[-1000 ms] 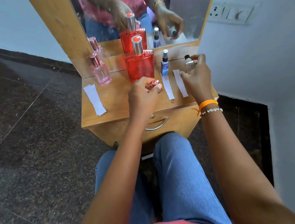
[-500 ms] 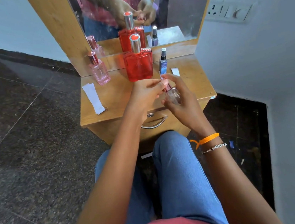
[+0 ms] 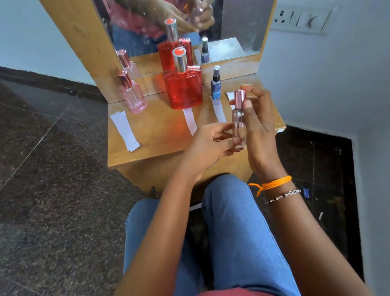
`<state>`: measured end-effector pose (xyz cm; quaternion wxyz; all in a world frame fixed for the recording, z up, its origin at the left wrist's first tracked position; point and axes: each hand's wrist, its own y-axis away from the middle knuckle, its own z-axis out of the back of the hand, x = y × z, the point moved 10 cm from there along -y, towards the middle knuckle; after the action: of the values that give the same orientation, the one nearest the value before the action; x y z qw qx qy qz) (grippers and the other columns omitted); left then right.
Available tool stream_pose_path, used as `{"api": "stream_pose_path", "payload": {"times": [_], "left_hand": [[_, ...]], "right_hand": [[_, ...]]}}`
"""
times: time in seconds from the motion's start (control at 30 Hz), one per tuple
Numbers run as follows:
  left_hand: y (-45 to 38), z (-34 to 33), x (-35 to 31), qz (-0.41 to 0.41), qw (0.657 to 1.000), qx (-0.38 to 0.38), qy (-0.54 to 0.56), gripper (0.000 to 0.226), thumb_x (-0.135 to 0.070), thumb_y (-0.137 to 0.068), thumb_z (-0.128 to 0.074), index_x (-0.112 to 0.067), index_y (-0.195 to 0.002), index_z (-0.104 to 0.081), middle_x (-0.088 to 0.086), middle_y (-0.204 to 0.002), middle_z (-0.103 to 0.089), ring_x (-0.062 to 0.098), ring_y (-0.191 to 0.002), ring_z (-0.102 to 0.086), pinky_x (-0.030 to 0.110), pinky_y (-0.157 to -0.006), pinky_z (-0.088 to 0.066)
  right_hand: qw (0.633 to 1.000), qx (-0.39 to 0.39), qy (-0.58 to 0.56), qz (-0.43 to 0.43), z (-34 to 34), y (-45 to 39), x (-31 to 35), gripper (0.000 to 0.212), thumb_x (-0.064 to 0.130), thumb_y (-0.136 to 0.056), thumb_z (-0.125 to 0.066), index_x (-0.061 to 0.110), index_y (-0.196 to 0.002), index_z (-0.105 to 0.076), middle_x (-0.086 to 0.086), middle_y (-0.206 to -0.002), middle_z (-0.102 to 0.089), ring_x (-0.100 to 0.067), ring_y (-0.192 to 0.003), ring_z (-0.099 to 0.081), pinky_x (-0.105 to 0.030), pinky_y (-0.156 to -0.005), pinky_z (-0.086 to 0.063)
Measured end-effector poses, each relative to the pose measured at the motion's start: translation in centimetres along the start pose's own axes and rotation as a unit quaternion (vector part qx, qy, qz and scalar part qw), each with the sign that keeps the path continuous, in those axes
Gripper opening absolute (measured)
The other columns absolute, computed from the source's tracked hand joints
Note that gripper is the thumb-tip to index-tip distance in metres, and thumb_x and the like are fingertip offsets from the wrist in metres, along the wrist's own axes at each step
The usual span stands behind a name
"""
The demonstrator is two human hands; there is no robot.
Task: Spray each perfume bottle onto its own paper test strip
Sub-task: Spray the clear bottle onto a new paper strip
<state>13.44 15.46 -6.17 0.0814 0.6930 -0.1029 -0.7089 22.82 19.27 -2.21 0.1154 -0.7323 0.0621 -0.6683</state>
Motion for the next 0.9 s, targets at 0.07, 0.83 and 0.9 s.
{"api": "stream_pose_path", "payload": {"times": [0.07,0.83,0.9], "left_hand": [[-0.2,0.7,0.2,-0.011,0.998,-0.037,-0.049,0.026,-0.004,-0.084,-0.064,-0.014,-0.109,-0.063,0.001,-0.090,-0.067,0.016,-0.086,-0.064,0.039,-0.090,-0.053],[-1.0,3.0,-0.9,-0.059,0.975,-0.160,-0.144,0.036,-0.012,-0.088,-0.059,-0.016,-0.123,-0.057,-0.001,-0.119,-0.062,0.010,-0.104,-0.058,0.011,-0.089,-0.043],[-0.8,3.5,-0.8,-0.061,0.973,-0.171,-0.140,0.030,-0.008,-0.089,-0.057,-0.013,-0.118,-0.060,0.001,-0.113,-0.065,0.005,-0.094,-0.057,-0.004,-0.074,-0.038]], "right_hand": [[1.000,-0.004,-0.010,0.000,0.7,-0.3,0.2,0.017,0.012,-0.095,-0.047,0.026,-0.102,-0.054,0.003,-0.099,-0.061,-0.006,-0.094,-0.058,-0.019,-0.085,-0.044],[0.992,0.056,0.116,-0.015,2.4,-7.8,-1.7,0.033,0.003,-0.076,-0.061,0.023,-0.102,-0.054,-0.003,-0.108,-0.061,-0.014,-0.095,-0.058,-0.024,-0.087,-0.048],[0.989,0.064,0.132,-0.005,1.8,-9.0,-2.1,0.032,0.005,-0.077,-0.061,0.025,-0.100,-0.054,-0.002,-0.108,-0.062,-0.014,-0.096,-0.059,-0.029,-0.090,-0.049]]}}
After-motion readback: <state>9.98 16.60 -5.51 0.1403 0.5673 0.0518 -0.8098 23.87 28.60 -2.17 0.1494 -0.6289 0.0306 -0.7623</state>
